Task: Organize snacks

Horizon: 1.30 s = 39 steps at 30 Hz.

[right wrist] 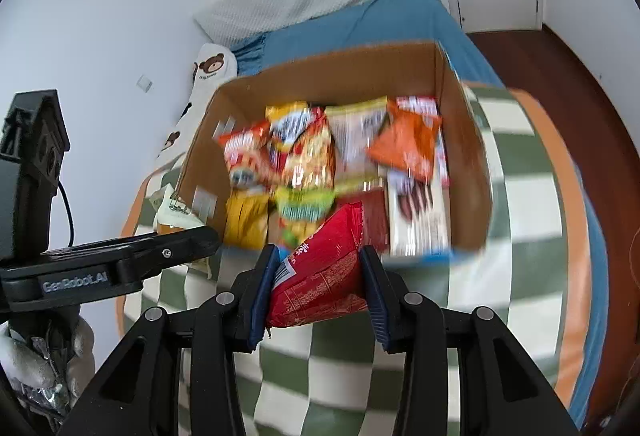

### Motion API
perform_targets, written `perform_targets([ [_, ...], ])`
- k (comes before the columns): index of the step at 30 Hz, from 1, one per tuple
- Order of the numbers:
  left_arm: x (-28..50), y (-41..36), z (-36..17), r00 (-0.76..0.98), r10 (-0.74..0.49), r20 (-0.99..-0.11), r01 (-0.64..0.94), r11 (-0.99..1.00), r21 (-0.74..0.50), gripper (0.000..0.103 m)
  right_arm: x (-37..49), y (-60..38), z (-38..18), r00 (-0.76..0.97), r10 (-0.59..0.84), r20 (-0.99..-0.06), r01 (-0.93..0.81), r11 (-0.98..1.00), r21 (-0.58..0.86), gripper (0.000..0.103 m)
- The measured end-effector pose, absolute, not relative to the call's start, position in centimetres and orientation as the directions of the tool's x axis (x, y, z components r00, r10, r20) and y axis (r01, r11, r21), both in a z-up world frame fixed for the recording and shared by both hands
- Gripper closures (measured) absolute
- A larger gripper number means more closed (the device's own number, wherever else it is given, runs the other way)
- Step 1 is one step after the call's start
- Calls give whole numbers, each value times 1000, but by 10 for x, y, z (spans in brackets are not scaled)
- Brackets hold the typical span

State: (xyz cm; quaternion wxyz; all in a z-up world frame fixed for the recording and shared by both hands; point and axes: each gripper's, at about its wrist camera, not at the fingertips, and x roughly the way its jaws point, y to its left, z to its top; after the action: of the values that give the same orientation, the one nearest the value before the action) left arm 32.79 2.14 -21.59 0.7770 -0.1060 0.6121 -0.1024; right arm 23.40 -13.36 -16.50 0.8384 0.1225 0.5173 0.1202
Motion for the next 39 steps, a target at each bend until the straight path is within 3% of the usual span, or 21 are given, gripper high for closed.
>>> perform_targets([
  [11, 381, 29, -281, 81, -228, -970, -24, 973, -230, 44, 297, -130, -216, 315, 306, -898, -27, 949, 314, 58],
  [13, 382, 27, -289, 51, -203, -978, -27, 979, -204, 44, 301, -131, -228, 266, 287, -920, -3, 955, 297, 41],
  [14, 382, 27, -292, 43, -197, -979, -32, 980, -199, 40, 302, -131, -230, 258, 245, -934, 3, 967, 255, 14],
  [15, 383, 26, -294, 40, -195, -980, -35, 980, -197, 28, 302, -132, -231, 261, 222, -939, 3, 973, 231, 5],
  [17, 384, 26, -293, 49, -174, -984, -38, 984, -175, 14, 304, -134, -232, 265, 185, -946, 8, 981, 194, 5],
  [26, 379, 23, -276, 129, -74, -989, -20, 997, -77, 14, 306, -150, -224, 294, 59, -954, 44, 996, 75, 4],
  [39, 335, 24, -222, 290, -37, -956, -7, 999, -40, 14, 271, -151, -177, 410, 26, -912, 47, 998, 49, 2],
])
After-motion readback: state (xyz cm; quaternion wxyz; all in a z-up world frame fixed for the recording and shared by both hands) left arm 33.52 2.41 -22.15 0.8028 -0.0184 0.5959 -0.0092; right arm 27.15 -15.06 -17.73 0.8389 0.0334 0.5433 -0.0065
